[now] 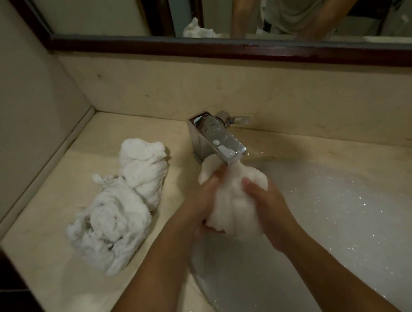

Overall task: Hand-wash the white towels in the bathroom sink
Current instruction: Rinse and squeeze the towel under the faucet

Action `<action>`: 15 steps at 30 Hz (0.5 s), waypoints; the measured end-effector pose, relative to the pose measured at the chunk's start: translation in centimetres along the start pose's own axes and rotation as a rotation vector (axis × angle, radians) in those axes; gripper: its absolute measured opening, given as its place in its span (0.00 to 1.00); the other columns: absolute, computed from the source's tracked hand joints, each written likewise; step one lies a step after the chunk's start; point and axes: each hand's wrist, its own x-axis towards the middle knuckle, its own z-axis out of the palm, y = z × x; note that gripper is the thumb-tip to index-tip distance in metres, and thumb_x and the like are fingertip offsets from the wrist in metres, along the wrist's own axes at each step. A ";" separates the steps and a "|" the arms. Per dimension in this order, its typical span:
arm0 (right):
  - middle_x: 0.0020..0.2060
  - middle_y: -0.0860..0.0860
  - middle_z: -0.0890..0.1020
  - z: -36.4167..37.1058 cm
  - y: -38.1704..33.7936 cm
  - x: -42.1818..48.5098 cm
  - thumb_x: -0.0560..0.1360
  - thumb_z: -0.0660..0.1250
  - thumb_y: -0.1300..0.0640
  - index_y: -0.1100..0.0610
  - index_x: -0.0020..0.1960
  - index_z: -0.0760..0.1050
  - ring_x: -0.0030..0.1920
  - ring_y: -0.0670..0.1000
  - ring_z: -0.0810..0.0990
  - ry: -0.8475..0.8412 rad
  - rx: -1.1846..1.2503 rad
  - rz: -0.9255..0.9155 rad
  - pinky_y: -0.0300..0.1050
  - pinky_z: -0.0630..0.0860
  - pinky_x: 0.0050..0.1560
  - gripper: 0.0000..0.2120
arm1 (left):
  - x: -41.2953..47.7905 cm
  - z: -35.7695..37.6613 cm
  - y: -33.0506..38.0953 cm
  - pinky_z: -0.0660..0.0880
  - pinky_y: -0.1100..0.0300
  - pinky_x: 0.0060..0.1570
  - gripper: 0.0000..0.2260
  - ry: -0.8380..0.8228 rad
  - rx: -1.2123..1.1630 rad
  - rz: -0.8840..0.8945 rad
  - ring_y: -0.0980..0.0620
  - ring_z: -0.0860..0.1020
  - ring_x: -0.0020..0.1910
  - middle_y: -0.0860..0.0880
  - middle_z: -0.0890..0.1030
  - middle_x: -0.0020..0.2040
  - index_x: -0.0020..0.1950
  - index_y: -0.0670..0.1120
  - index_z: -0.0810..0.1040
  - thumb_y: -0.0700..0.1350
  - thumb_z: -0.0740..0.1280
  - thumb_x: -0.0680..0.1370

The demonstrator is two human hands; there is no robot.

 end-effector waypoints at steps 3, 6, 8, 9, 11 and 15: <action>0.57 0.52 0.86 0.1 -0.3 0.0 0.83 0.68 0.47 0.50 0.70 0.72 0.54 0.53 0.87 0.067 -0.065 0.060 0.54 0.85 0.53 0.17 | 0.1 0.0 -1.6 0.83 0.46 0.58 0.32 0.146 0.036 -0.034 0.49 0.87 0.52 0.49 0.88 0.53 0.64 0.50 0.83 0.68 0.69 0.67; 0.63 0.47 0.79 0.1 -0.9 0.0 0.82 0.69 0.46 0.38 0.78 0.57 0.59 0.53 0.84 0.104 -0.134 0.054 0.59 0.83 0.59 0.30 | -1.0 0.4 -2.5 0.83 0.46 0.57 0.33 0.233 -0.008 0.073 0.49 0.87 0.52 0.50 0.88 0.52 0.64 0.50 0.83 0.70 0.71 0.66; 0.64 0.48 0.82 -0.1 -1.5 0.2 0.82 0.69 0.45 0.38 0.81 0.58 0.59 0.54 0.86 0.042 -0.100 0.077 0.61 0.83 0.62 0.31 | -2.0 0.7 -2.7 0.83 0.46 0.57 0.30 0.248 -0.037 0.123 0.51 0.87 0.51 0.51 0.89 0.50 0.59 0.50 0.85 0.70 0.72 0.68; 0.62 0.51 0.85 0.0 -2.1 0.0 0.82 0.67 0.44 0.43 0.79 0.66 0.58 0.55 0.87 -0.018 -0.056 0.119 0.59 0.83 0.62 0.26 | -2.5 0.9 -2.9 0.83 0.46 0.56 0.30 0.264 -0.036 0.131 0.52 0.87 0.50 0.53 0.89 0.49 0.58 0.51 0.85 0.72 0.71 0.67; 0.57 0.55 0.88 0.2 -2.5 -0.3 0.81 0.66 0.40 0.52 0.69 0.79 0.57 0.56 0.88 -0.111 0.000 0.213 0.58 0.82 0.63 0.22 | -3.0 0.9 -3.1 0.83 0.48 0.57 0.35 0.299 0.012 0.145 0.54 0.87 0.51 0.54 0.88 0.49 0.58 0.52 0.85 0.77 0.67 0.64; 0.49 0.51 0.89 0.7 -1.4 -1.3 0.82 0.69 0.46 0.52 0.58 0.85 0.51 0.52 0.89 0.032 -0.183 0.016 0.58 0.84 0.57 0.12 | -3.5 1.1 -2.6 0.76 0.47 0.68 0.42 0.312 0.179 0.103 0.51 0.81 0.63 0.53 0.84 0.60 0.64 0.55 0.80 0.83 0.54 0.66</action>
